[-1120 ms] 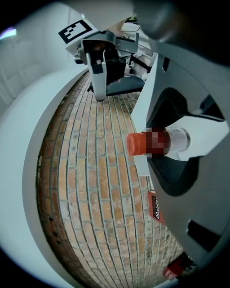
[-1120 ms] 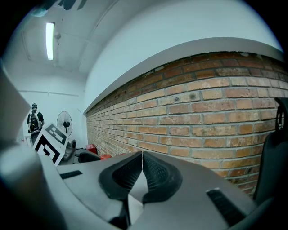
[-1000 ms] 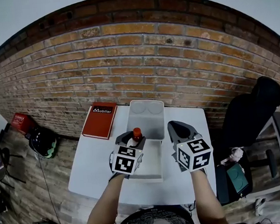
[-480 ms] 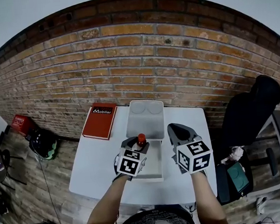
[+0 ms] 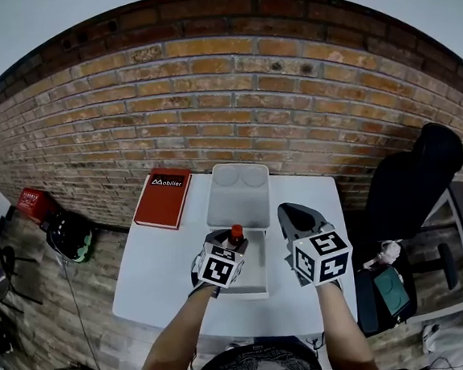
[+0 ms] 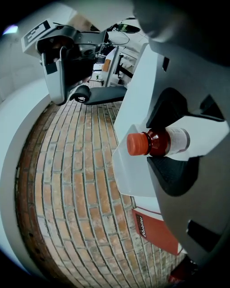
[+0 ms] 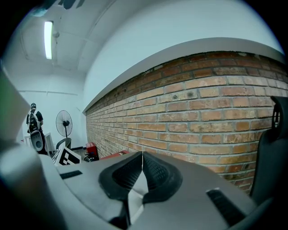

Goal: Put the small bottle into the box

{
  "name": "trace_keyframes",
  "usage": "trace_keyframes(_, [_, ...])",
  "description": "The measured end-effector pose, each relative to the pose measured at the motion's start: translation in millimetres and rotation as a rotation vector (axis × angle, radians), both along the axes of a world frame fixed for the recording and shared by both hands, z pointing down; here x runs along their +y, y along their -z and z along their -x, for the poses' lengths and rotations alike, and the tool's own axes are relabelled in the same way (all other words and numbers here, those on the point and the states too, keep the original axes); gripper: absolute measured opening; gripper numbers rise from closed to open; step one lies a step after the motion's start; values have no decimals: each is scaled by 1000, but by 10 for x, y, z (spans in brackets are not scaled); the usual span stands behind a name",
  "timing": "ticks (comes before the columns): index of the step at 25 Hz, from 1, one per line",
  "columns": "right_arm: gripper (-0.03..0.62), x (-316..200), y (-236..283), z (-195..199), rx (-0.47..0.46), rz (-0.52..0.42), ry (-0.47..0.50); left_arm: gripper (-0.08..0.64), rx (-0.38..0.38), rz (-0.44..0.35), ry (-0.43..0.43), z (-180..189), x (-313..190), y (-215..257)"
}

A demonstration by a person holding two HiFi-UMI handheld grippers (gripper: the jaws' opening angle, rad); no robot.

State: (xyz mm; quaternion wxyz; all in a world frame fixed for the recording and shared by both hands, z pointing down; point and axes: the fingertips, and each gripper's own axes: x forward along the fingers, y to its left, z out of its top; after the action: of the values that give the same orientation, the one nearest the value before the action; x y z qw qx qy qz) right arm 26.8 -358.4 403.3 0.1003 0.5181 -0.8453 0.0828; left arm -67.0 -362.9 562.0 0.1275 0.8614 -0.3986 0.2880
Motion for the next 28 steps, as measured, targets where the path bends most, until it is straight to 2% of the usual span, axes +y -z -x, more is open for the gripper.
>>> trace_keyframes(14, [21,43,-85,-88,-2,18,-7,216,-70,35,-30,-56,16,-276])
trace_keyframes(28, [21,74,-136,-108,2,31,-5,216,-108,24,-58,-89,12,-325])
